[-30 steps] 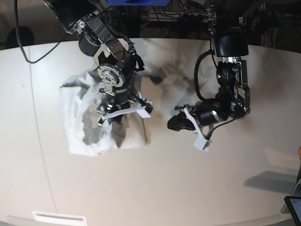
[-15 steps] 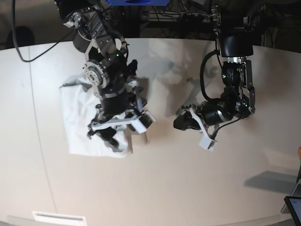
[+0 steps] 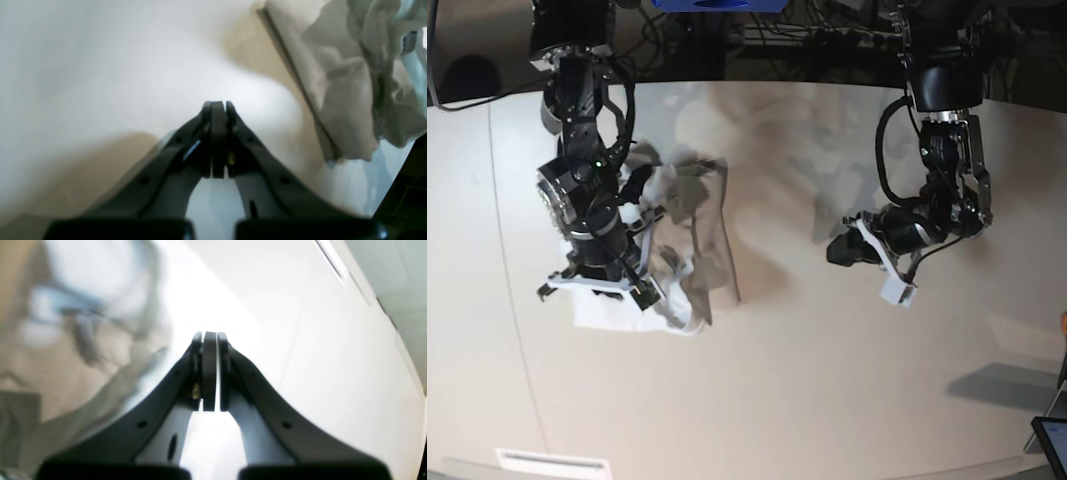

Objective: Fold the T-shirt properly
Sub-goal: 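Press and tuck the shirt edges with the right gripper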

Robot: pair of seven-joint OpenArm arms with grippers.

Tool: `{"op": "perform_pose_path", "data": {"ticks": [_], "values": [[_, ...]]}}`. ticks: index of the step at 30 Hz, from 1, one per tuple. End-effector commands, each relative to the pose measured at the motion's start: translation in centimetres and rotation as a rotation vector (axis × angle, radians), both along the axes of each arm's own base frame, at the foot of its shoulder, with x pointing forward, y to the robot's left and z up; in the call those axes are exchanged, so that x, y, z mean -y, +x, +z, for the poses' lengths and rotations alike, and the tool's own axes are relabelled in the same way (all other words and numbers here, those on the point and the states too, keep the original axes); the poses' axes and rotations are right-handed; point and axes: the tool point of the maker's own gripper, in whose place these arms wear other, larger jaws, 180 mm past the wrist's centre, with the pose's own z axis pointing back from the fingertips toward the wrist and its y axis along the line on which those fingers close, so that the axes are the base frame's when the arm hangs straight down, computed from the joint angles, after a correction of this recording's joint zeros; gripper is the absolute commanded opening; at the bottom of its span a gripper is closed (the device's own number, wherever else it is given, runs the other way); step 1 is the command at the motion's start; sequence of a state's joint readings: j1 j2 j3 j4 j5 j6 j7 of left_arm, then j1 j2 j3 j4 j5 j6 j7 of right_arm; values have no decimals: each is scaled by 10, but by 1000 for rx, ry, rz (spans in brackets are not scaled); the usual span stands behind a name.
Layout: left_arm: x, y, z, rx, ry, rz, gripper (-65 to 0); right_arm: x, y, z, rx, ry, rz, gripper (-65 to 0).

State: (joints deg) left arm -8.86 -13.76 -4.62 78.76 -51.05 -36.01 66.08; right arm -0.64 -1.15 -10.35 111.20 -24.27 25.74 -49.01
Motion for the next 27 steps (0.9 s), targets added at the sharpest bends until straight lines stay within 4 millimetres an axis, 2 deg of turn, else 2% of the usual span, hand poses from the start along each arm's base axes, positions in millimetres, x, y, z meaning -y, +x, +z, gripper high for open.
{"op": "perform_pose_path", "data": {"ticks": [1,6,9,17,20,21,25,27], "values": [[-1,12,18,61,-18,6,-650,-4,6,13,45,12,6,-640],[-1,11,17,59,-19,6,-650,-45,-2,-4,-5,22,110,-640],[-1,11,17,59,-19,6,-650,-70,-7,-6,-16,39,167,-638],[-2,11,16,55,-18,8,-650,-102,-16,-3,-29,43,238,-635],[-2,11,15,54,-19,9,-650,-102,-17,-2,-29,37,237,-638],[-3,11,16,54,-18,9,-650,-97,-18,-3,-39,22,223,-638],[-4,11,15,54,-17,10,-650,-72,-13,15,-22,-40,160,-638],[-2,11,15,54,-20,10,-650,-62,-11,14,-30,-45,129,-638]]}}
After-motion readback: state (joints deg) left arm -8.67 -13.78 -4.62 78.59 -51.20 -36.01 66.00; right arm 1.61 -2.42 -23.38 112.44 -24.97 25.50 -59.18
